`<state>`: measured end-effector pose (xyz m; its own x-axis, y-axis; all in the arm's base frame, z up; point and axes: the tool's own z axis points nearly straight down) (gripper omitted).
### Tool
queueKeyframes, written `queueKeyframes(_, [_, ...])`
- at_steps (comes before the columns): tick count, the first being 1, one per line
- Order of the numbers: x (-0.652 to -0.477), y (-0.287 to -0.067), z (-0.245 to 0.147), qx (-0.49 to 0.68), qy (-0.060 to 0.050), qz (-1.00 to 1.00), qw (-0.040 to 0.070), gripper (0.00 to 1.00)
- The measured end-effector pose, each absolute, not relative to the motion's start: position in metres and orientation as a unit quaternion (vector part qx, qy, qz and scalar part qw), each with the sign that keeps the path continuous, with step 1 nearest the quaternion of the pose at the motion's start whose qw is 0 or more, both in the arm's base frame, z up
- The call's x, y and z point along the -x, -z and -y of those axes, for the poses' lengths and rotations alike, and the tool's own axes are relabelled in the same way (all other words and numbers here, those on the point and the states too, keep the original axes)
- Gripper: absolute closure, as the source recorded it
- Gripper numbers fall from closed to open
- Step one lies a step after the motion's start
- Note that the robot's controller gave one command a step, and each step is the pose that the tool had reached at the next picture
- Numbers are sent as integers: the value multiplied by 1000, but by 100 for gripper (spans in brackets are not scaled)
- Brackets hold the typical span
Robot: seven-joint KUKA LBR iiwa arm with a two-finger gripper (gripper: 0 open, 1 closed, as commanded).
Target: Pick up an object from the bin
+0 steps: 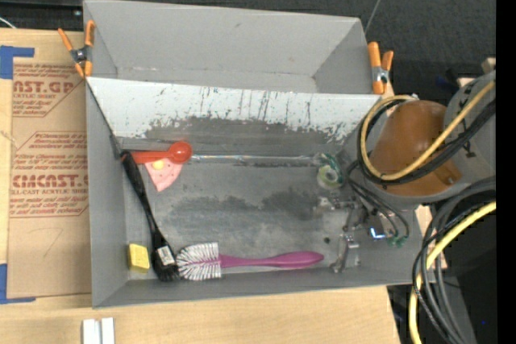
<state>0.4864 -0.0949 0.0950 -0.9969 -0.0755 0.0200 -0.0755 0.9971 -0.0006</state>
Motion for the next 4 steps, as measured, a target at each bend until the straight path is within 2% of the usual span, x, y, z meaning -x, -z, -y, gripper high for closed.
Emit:
queueKeyframes(1, [-500,-134,110,-194,0,981,7,0])
queueKeyframes(2, [-488,-77,54,-12,1,1000,6,0])
queueKeyframes(3, [-517,-72,52,-151,-1,989,3,0])
queueKeyframes(4, [-500,-72,40,68,0,998,4,0])
